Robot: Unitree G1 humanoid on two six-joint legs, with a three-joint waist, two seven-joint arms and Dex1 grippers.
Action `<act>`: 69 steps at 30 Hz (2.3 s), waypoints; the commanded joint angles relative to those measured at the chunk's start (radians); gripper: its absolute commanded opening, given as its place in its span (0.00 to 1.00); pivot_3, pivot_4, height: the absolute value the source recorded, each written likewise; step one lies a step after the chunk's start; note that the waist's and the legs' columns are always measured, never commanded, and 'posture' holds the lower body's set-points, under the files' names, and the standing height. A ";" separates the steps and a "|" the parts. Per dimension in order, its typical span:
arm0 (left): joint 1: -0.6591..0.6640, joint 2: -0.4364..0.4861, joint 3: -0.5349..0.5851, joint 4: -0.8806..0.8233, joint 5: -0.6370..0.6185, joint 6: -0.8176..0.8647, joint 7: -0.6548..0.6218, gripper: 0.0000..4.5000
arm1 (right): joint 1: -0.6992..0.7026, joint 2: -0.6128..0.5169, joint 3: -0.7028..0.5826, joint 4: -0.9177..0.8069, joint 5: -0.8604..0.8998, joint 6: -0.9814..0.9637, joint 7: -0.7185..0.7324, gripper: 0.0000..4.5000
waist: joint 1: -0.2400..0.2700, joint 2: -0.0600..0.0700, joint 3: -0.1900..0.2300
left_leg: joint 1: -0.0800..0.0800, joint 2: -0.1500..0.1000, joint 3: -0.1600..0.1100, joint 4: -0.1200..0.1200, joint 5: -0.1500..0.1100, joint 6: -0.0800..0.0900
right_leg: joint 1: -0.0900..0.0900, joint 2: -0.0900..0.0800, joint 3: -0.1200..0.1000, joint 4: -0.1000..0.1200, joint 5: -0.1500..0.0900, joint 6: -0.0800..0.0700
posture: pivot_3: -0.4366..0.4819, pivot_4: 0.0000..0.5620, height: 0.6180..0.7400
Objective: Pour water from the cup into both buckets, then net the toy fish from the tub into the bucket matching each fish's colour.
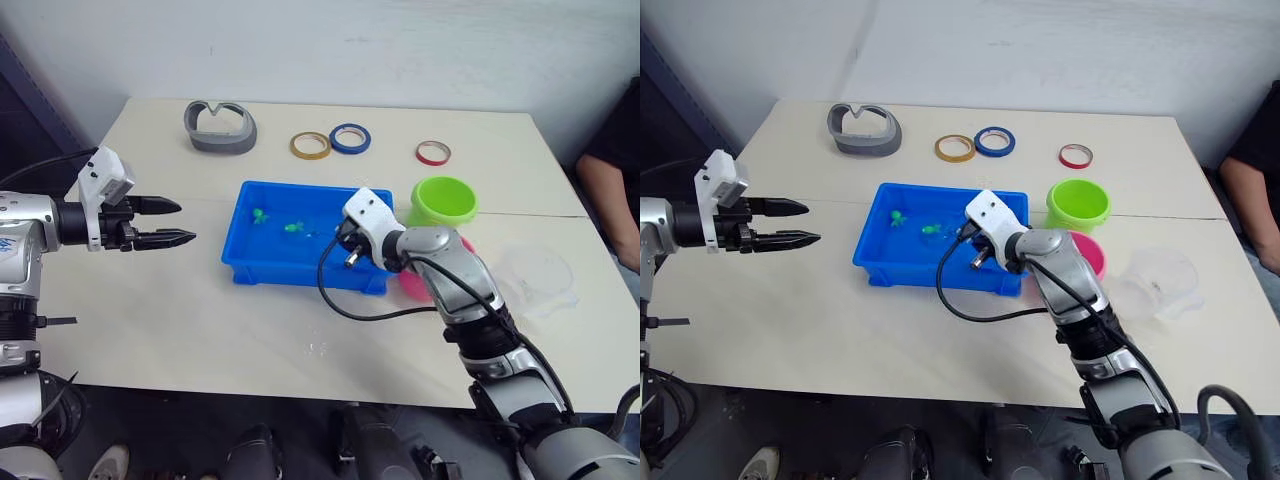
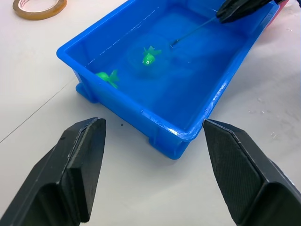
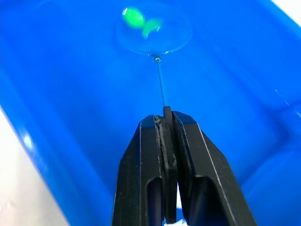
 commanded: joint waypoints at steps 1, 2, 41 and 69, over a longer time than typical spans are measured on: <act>-0.005 0.029 0.032 -0.037 -0.021 0.006 0.005 0.80 | -0.033 0.014 -0.044 -0.038 0.050 0.027 -0.010 0.00 | 0.000 0.000 0.000 | 0.000 0.000 0.000 0.000 0.000 0.000 | 0.000 0.000 0.000 0.000 0.000 0.000 | 0.48 0.27 0.61; -0.007 0.028 0.031 -0.037 -0.021 0.007 0.006 0.80 | -0.035 0.016 -0.050 -0.049 0.065 0.039 -0.007 0.00 | 0.000 0.000 0.000 | 0.000 0.000 0.000 0.000 0.000 0.000 | 0.000 0.000 0.000 0.000 0.000 0.000 | 0.48 0.27 0.61; -0.157 -0.083 -0.047 0.038 -0.025 -0.001 -0.044 0.80 | -0.008 -0.222 -0.179 -0.356 0.387 0.227 -0.018 0.00 | 0.007 0.000 0.000 | -0.001 0.000 -0.001 -0.003 0.000 0.001 | 0.000 0.000 -0.001 -0.004 0.000 0.000 | 0.48 0.27 0.61; -0.413 -0.287 -0.151 0.338 0.044 -0.159 -0.138 0.80 | 0.299 -0.789 -0.391 -0.243 0.241 -0.105 -0.028 0.00 | 0.026 0.001 0.000 | -0.001 0.000 0.000 -0.007 0.000 0.001 | 0.000 0.001 0.000 -0.011 0.000 0.000 | 0.48 0.27 0.61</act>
